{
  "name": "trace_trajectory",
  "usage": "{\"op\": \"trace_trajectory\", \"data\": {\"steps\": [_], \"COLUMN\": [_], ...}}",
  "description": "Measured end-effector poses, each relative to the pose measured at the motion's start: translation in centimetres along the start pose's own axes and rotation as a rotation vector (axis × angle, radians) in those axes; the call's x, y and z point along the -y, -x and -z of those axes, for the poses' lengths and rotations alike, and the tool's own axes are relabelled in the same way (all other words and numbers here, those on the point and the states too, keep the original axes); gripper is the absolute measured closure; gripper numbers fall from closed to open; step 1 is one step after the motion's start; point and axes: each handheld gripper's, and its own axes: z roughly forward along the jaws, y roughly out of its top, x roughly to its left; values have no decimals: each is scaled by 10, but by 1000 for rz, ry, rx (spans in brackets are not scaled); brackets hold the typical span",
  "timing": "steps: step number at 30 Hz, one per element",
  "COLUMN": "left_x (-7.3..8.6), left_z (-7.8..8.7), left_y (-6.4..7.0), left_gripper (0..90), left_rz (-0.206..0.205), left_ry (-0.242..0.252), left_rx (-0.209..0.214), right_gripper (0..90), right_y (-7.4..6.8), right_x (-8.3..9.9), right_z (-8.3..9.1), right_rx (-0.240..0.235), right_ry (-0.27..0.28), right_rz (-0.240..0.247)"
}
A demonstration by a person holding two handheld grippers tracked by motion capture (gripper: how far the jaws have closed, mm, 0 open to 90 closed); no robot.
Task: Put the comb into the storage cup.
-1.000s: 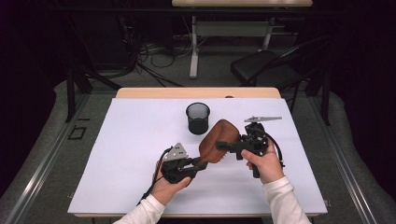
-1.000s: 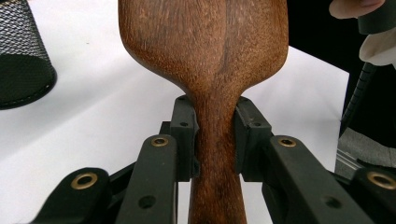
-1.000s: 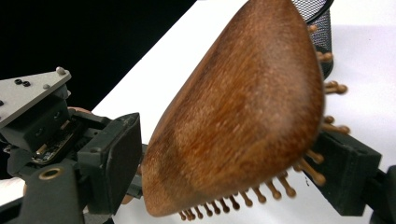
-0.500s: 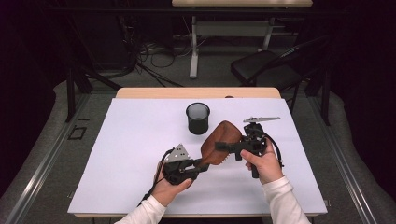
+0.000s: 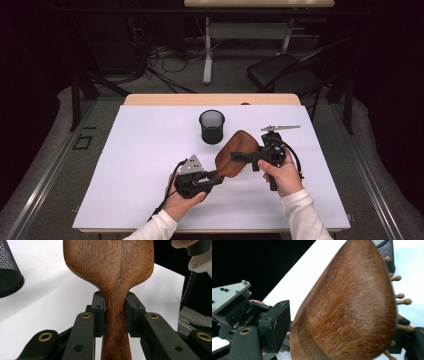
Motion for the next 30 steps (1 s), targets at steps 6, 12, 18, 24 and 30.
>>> {"op": "trace_trajectory", "data": {"steps": [6, 12, 18, 24, 30], "left_x": [1, 2, 3, 4, 5], "left_z": [-1, -2, -3, -4, -5], "left_y": [-1, -2, -2, -3, -3], "left_gripper": [729, 729, 730, 730, 730], "left_rz": [2, -1, -2, 4, 6], "left_ry": [-5, -8, -10, -15, -19], "left_rx": [2, 7, 9, 7, 9], "right_gripper": [272, 311, 342, 354, 367], "right_y": [3, 5, 6, 8, 8], "right_x": [1, 1, 2, 3, 5], "right_z": [1, 1, 1, -1, -3], "right_rx": [-7, -4, -7, -7, -7], "right_ry": [5, 4, 13, 22, 50], "right_rz": [-30, -47, -75, -107, -147]}}
